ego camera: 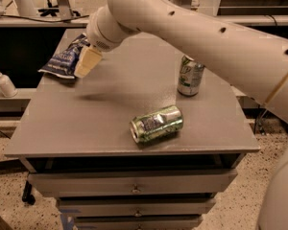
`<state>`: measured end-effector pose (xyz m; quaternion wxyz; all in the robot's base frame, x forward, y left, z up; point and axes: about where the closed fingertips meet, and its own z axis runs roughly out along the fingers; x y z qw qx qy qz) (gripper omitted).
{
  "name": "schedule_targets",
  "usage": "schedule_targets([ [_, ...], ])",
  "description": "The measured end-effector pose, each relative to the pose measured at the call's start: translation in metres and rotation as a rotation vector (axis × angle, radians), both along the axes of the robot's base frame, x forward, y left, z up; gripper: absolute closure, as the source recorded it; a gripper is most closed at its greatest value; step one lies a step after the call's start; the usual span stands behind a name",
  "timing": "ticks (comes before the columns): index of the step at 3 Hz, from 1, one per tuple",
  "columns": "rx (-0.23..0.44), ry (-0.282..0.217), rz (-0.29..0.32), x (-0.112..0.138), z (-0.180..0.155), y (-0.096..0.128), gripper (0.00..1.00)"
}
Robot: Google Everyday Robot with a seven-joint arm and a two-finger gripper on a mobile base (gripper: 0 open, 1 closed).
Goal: Pick blue chip bag
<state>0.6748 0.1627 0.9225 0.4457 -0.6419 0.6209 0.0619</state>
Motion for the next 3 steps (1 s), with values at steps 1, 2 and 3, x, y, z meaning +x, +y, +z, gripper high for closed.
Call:
schedule_targets([
  [1,-0.013,0.016,0.036,0.015,-0.016,0.027,0.0],
  [2,-0.026,0.036,0.07,0.024,-0.031,0.049,0.0],
  [3,-0.034,0.057,0.088,0.03,-0.044,0.064,0.13],
])
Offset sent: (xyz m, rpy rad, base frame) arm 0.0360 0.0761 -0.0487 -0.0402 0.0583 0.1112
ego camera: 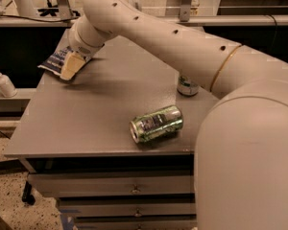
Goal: Pick blue chip bag
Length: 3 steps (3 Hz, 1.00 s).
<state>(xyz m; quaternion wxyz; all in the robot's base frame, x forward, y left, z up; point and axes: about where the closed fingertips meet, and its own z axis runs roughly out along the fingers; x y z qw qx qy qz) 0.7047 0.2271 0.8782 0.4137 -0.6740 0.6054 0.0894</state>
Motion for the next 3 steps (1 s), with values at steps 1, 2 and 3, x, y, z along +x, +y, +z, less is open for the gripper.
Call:
schedule_targets([
  [1,-0.005,0.008,0.009,0.0024,-0.0064,0.0106,0.32],
  [2,-0.01,0.009,0.008,0.0041,-0.0083,0.0139,0.55],
  [3,-0.007,0.0,0.008,0.0058,-0.0041,0.0147,0.79],
])
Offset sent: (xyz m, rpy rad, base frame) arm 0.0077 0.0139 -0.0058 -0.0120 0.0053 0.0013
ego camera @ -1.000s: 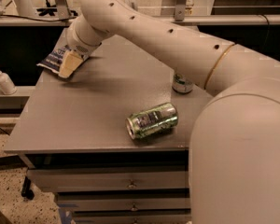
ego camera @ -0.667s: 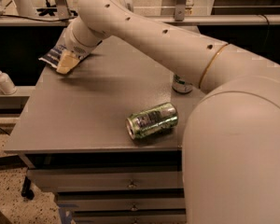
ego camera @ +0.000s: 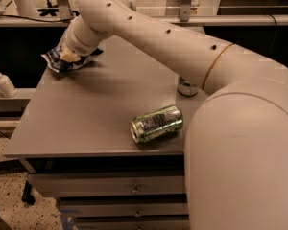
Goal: Pick blue chip bag
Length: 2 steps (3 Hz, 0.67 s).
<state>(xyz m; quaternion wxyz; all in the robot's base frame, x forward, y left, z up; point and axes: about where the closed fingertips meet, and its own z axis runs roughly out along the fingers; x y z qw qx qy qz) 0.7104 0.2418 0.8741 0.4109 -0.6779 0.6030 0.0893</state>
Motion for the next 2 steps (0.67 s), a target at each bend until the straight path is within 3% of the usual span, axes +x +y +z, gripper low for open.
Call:
schedule_targets([
  [1,0.002,-0.002,-0.001,-0.001,0.001,0.001,0.99],
  [2,0.019,-0.025,0.001,0.0,0.014,0.0,1.0],
])
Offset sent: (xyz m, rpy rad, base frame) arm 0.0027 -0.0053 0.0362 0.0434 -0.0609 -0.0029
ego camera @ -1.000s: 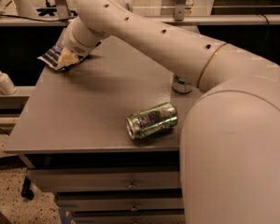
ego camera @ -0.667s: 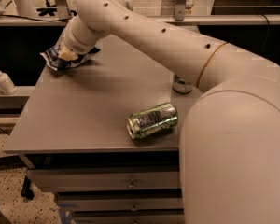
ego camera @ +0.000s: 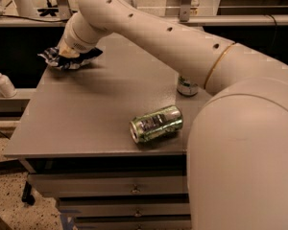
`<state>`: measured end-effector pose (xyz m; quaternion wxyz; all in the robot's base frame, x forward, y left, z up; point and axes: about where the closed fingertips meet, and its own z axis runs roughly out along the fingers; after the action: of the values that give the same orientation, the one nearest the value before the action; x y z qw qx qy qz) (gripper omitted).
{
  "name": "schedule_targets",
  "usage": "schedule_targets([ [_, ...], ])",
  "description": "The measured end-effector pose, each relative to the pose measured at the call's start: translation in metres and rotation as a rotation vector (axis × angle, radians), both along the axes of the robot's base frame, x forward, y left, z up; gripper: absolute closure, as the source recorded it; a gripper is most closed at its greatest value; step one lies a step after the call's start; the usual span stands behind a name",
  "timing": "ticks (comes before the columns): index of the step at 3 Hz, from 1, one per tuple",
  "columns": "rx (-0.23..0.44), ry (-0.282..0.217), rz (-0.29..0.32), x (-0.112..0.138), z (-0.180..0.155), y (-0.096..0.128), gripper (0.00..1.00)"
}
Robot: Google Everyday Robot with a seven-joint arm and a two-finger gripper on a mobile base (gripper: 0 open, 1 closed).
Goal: Pick blue chip bag
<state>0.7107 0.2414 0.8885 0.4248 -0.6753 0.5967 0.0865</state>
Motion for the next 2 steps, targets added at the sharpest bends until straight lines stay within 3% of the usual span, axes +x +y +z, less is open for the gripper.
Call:
schedule_targets([
  [2,0.046,-0.141,0.012,0.005,0.072,-0.022,1.0],
])
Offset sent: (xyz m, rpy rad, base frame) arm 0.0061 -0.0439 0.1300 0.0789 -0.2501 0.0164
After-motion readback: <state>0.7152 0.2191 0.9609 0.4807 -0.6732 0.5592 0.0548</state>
